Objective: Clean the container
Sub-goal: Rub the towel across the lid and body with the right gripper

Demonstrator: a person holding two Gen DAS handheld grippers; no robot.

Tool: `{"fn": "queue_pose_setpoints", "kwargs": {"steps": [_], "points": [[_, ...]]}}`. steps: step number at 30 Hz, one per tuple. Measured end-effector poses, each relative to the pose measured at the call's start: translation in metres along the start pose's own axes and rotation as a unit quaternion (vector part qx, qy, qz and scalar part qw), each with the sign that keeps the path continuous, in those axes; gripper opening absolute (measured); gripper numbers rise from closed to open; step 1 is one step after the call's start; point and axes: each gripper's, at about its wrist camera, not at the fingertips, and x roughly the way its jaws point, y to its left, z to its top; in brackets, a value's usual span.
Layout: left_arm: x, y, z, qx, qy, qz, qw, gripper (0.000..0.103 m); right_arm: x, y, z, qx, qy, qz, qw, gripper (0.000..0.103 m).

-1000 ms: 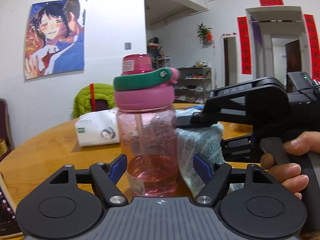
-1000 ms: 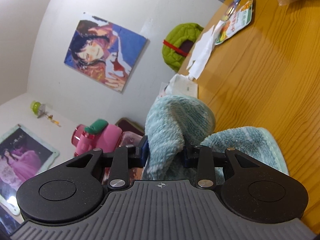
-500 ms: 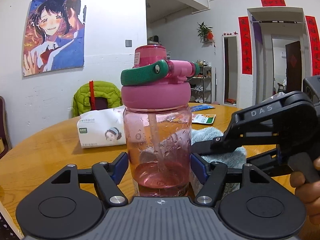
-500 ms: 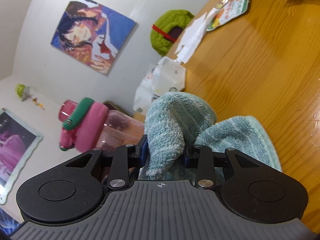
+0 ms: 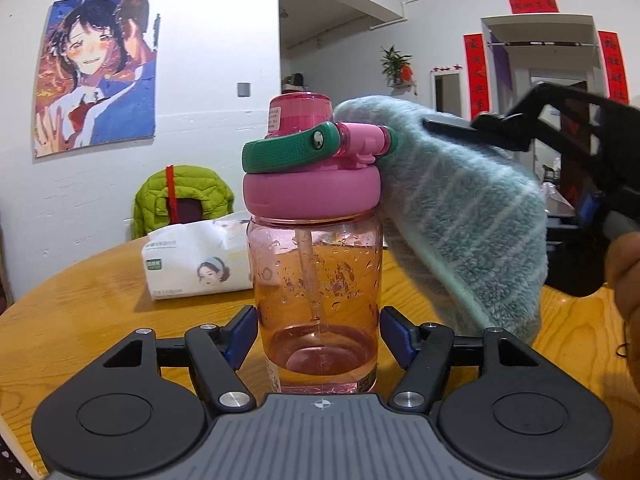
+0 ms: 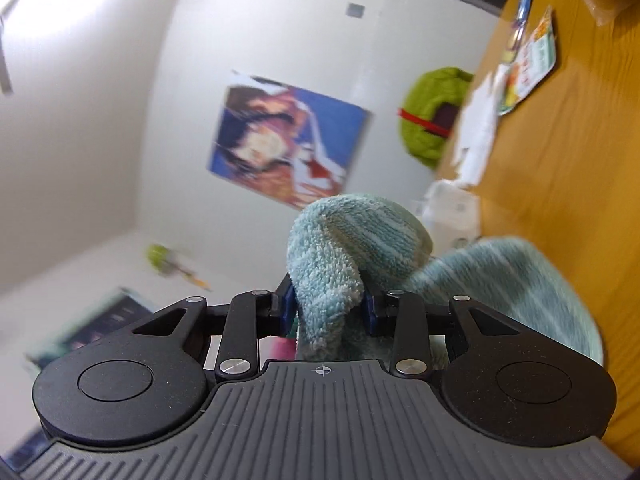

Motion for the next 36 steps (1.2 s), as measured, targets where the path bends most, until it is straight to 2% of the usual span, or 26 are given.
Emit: {"fn": "queue_pose_setpoints", "kwargs": {"steps": [2, 4, 6, 8, 10, 11, 13, 14, 16, 18, 20, 22, 24, 27, 28, 31, 32, 34, 36], "points": [[0.0, -0.001, 0.0, 0.003, 0.0, -0.004, 1.0, 0.064, 0.004, -0.008, 0.0, 0.026, 0.012, 0.0, 1.0, 0.039], [0.0, -0.001, 0.0, 0.001, 0.0, -0.005, 1.0, 0.064, 0.01, -0.017, -0.002, 0.043, 0.029, -0.03, 0.998, 0.04], [0.0, -0.001, 0.0, 0.002, 0.0, -0.004, 1.0, 0.064, 0.018, -0.022, -0.004, 0.033, 0.053, -0.117, 0.991, 0.04], [0.001, -0.001, -0.001, 0.002, 0.0, -0.004, 1.0, 0.065, 0.027, -0.029, -0.007, 0.024, 0.079, -0.206, 0.975, 0.04], [0.001, -0.001, -0.001, 0.002, 0.0, -0.003, 1.0, 0.065, 0.03, -0.033, -0.009, 0.019, 0.085, -0.233, 0.969, 0.039], [0.001, -0.001, -0.001, 0.003, 0.0, -0.003, 1.0, 0.065, 0.031, -0.031, -0.009, 0.012, 0.085, -0.234, 0.968, 0.039], [0.001, -0.001, -0.001, 0.003, 0.0, -0.003, 1.0, 0.065, 0.029, -0.022, -0.008, -0.005, 0.071, -0.207, 0.976, 0.038], [0.001, -0.001, -0.001, 0.003, 0.0, -0.002, 1.0, 0.065, 0.026, -0.016, -0.008, -0.013, 0.058, -0.179, 0.982, 0.038], [0.001, -0.001, -0.001, 0.004, 0.0, -0.002, 1.0, 0.065, 0.015, -0.005, -0.004, -0.019, 0.023, -0.091, 0.995, 0.038], [0.001, -0.002, -0.001, 0.006, 0.001, 0.0, 1.0, 0.065, 0.004, -0.001, 0.0, -0.005, 0.0, -0.015, 1.0, 0.039], [0.001, -0.002, -0.001, 0.006, 0.001, 0.0, 1.0, 0.065, 0.003, -0.004, 0.001, 0.021, 0.001, 0.018, 1.0, 0.039], [0.001, -0.002, -0.001, 0.006, 0.001, -0.001, 1.0, 0.065, 0.013, -0.012, 0.0, 0.044, 0.026, -0.009, 0.999, 0.039], [0.001, -0.002, -0.001, 0.006, 0.001, 0.0, 1.0, 0.065, 0.02, -0.018, -0.004, 0.039, 0.044, -0.082, 0.995, 0.039], [0.0, -0.002, -0.002, 0.005, 0.0, 0.0, 1.0, 0.065, 0.029, -0.029, -0.006, 0.033, 0.078, -0.205, 0.975, 0.039], [0.001, -0.004, -0.002, 0.007, 0.0, 0.0, 1.0, 0.065, 0.031, -0.034, -0.007, 0.04, 0.083, -0.222, 0.971, 0.039], [0.002, -0.007, -0.003, 0.009, 0.002, 0.004, 1.0, 0.066, 0.034, -0.033, -0.007, 0.031, 0.085, -0.226, 0.97, 0.039], [0.0, -0.008, -0.003, 0.005, 0.003, 0.006, 1.0, 0.071, 0.036, -0.031, -0.008, 0.023, 0.082, -0.226, 0.97, 0.04], [-0.003, -0.01, -0.003, -0.01, 0.007, 0.006, 0.9999, 0.077, 0.038, -0.023, -0.007, -0.007, 0.069, -0.219, 0.973, 0.041], [-0.009, -0.015, -0.003, -0.013, 0.005, 0.011, 0.9998, 0.078, 0.037, -0.014, -0.005, -0.043, 0.052, -0.205, 0.977, 0.041]]}}
